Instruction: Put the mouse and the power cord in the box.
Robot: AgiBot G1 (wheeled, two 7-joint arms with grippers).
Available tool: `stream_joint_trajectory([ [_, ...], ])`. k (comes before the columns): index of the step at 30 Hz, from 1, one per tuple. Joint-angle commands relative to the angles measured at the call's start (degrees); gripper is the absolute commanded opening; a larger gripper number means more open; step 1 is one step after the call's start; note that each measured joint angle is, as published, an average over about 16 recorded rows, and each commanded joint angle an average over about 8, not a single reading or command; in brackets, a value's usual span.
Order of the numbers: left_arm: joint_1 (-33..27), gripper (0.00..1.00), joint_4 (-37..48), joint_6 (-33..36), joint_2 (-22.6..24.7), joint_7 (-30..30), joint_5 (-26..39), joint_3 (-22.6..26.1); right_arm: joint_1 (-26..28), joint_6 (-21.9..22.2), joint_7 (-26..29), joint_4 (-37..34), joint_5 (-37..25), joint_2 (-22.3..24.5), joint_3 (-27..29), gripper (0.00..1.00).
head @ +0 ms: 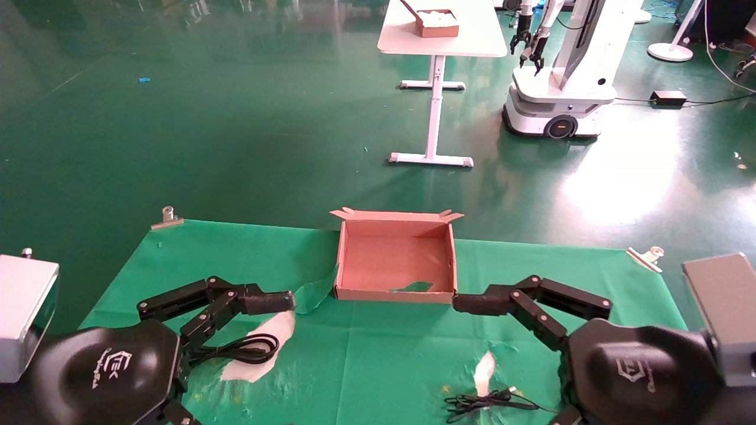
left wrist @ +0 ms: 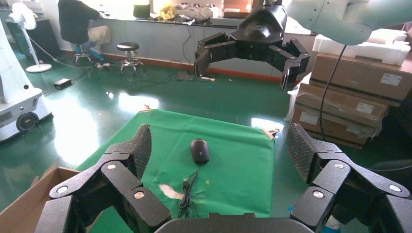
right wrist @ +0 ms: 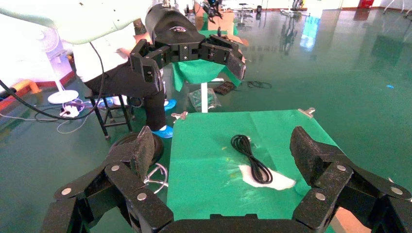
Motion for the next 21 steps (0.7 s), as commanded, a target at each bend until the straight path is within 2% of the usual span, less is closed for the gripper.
stream_joint_trajectory([
  [1,0.0,1.0,0.0,0.0,0.0,0.0,0.0,0.0,0.0,0.0,0.0,0.0,0.0,0.0,0.0,1.0],
  [21,0.0,1.0,0.0,0.0,0.0,0.0,0.0,0.0,0.0,0.0,0.0,0.0,0.0,0.0,0.0,1.0],
])
